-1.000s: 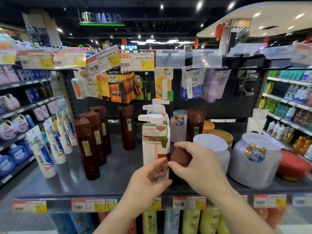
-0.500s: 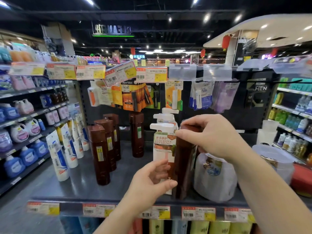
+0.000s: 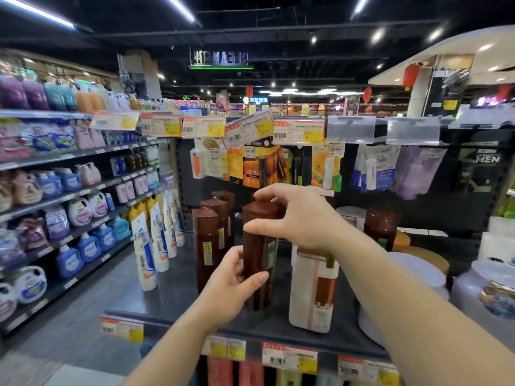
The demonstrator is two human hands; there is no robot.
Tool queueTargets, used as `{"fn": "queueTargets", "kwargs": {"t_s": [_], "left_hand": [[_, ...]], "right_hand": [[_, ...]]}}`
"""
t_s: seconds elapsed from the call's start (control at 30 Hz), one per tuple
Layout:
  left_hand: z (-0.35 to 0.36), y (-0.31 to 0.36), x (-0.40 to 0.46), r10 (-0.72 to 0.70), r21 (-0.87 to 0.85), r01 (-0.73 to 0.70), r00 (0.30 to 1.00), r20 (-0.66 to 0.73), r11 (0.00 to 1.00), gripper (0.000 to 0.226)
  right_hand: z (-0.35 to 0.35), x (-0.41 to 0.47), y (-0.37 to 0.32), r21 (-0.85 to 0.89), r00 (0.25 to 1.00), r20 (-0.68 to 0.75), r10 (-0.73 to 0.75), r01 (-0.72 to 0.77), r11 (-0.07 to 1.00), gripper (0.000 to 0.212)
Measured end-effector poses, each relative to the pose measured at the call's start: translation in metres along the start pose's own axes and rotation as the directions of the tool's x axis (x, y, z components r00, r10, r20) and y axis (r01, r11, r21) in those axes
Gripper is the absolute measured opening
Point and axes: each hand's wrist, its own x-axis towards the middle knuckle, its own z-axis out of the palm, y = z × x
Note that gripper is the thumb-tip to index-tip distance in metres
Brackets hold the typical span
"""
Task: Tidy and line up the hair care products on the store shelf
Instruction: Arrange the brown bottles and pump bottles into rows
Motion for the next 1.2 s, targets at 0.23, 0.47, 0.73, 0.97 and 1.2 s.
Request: {"fn": "queueTargets", "kwargs": {"t_s": [0.23, 0.47, 0.73, 0.97, 1.2], "left_hand": [[0.008, -0.023, 0.016, -0.086, 0.131, 0.099, 0.991, -0.100, 0.986, 0.043], [0.047, -0.052, 0.013, -0.114, 0.287, 0.221, 0.931, -0.346, 0.932, 0.064], [0.021, -0.064, 0.044, -0.052, 0.344, 0.222, 0.896, -0.441, 0.912, 0.056], [0.021, -0.073, 0.075, -0.060, 0.345, 0.238, 0.888, -0.455, 0.908, 0.062], [0.029, -0.080, 0.086, -0.039, 0.370, 0.255, 0.865, -0.500, 0.893, 0.061]], "right_hand": [[0.012, 0.022, 0.012, -0.310, 0.993, 0.065, 0.096, -0.072, 0.948, 0.057], [0.019, 0.023, 0.018, -0.520, 0.979, 0.071, 0.189, -0.125, 0.845, 0.066], [-0.019, -0.001, 0.042, -0.232, 0.949, -0.158, 0.272, -0.304, 0.924, 0.055], [-0.036, -0.028, 0.070, -0.127, 0.910, -0.262, 0.321, -0.362, 0.923, 0.035], [-0.045, -0.039, 0.088, -0.155, 0.906, -0.241, 0.347, -0.389, 0.908, 0.035]]}}
